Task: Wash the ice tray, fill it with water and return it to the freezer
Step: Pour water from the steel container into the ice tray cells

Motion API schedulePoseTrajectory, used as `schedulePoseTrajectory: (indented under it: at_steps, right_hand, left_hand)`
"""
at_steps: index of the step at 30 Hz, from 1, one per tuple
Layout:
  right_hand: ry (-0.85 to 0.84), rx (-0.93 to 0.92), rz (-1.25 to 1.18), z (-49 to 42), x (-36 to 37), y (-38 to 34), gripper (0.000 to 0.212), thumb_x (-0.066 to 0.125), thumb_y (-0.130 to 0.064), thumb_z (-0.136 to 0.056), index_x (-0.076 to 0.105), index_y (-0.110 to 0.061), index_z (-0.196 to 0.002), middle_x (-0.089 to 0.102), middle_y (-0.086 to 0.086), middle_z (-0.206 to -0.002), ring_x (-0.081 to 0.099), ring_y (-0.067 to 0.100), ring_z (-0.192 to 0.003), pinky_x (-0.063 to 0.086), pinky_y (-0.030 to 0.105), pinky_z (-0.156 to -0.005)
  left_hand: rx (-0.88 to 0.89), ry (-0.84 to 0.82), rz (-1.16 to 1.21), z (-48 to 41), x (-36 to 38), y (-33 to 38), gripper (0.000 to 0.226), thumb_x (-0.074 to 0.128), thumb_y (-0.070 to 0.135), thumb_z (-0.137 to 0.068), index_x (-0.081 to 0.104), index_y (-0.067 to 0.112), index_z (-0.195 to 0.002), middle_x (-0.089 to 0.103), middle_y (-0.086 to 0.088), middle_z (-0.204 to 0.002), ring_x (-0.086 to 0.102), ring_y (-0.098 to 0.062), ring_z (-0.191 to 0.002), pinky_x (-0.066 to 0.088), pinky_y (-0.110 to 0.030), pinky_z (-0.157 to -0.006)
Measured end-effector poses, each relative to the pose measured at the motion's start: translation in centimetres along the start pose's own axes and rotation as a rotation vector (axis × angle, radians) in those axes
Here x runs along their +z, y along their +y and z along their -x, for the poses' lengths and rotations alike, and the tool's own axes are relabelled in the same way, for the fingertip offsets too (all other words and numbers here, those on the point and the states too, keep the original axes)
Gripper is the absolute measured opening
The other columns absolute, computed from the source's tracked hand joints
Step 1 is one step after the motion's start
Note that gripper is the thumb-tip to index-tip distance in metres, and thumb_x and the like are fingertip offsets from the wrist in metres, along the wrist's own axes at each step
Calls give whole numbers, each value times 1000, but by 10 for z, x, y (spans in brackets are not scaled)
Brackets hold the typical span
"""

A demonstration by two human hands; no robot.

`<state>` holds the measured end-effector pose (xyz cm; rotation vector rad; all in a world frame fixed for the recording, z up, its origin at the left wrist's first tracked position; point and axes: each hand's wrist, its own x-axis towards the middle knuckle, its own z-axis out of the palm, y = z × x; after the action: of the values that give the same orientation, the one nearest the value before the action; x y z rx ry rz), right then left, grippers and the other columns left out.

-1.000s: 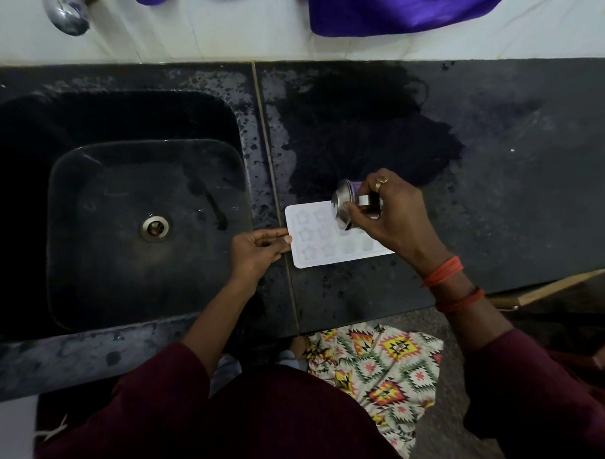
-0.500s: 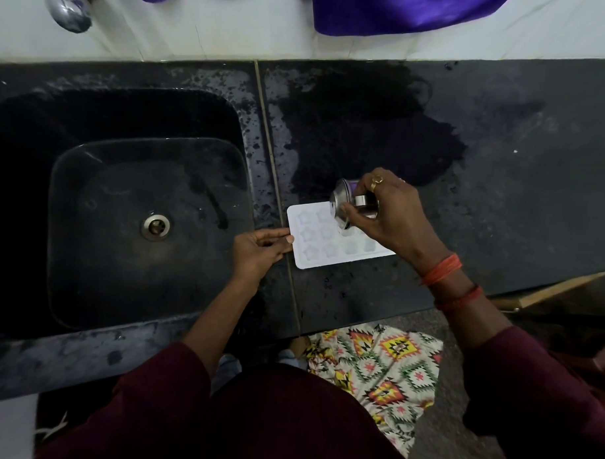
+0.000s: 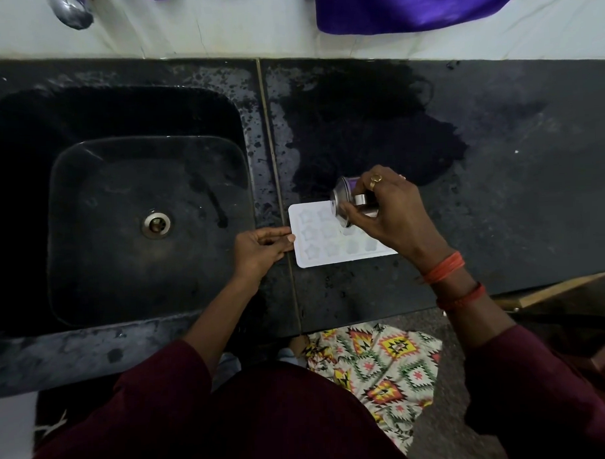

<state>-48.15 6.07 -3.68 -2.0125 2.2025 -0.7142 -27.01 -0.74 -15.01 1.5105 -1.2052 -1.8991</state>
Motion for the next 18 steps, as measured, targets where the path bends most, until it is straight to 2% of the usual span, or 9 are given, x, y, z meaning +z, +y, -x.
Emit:
schedulePoseTrajectory:
  at_steps: [5,18]
  right_hand:
    - [3,-4,-5,1,1,0,23,79,-20,-80,59,-8,-78,56,5,-78,54,22,-69,37,26,-71]
    - [7,-14,6,2,0,-3,23,80,-18,-80,59,-8,-77,55,4,-77,52,21,-68,36,26,-75]
  left_hand:
    - [3,-4,34,3,1,2,10,80,12,-83,77,14,-92,77,-9,-90,74,-6,-73,52,-14,-60]
    - [-1,-4,10,1,0,1,20,81,13,-82,78,6,-101,78,-11,-93,75,-7,-76,51,-14,-59]
